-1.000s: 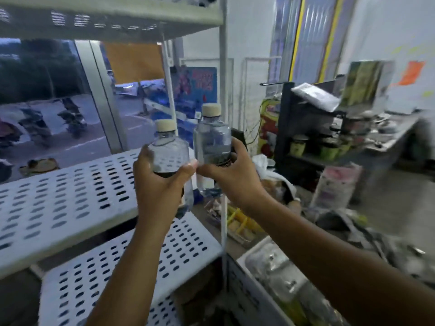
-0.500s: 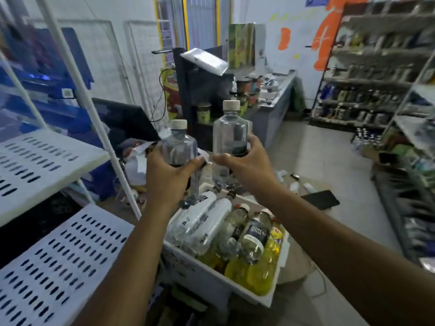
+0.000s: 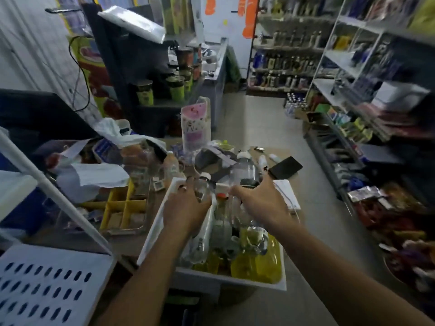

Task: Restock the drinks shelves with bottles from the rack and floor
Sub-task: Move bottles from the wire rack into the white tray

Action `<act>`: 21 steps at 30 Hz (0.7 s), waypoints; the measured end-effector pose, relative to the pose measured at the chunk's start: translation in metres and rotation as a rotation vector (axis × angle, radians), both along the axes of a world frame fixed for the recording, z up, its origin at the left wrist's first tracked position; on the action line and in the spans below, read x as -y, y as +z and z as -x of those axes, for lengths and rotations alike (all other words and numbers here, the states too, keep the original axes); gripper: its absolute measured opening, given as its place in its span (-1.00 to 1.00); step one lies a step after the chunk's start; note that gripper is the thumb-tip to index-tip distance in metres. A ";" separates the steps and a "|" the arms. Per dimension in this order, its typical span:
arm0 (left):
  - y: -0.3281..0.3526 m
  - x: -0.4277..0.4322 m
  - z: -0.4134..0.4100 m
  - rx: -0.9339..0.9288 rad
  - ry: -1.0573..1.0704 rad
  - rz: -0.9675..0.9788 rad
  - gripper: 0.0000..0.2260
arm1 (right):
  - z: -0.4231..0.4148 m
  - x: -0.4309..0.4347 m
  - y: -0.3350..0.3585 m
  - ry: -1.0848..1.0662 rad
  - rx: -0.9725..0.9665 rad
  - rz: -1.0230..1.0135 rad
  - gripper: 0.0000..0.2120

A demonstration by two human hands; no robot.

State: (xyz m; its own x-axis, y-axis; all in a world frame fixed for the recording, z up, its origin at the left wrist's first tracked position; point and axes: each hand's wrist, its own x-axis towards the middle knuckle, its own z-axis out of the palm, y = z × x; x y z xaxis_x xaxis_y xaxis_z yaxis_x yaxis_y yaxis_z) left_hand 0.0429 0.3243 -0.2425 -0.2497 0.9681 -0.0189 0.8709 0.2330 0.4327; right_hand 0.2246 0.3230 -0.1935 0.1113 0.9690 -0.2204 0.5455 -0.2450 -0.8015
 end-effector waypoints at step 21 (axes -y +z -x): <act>-0.026 0.004 0.064 0.497 0.137 -0.050 -0.47 | -0.035 0.019 -0.065 -0.363 -0.113 -0.096 -0.49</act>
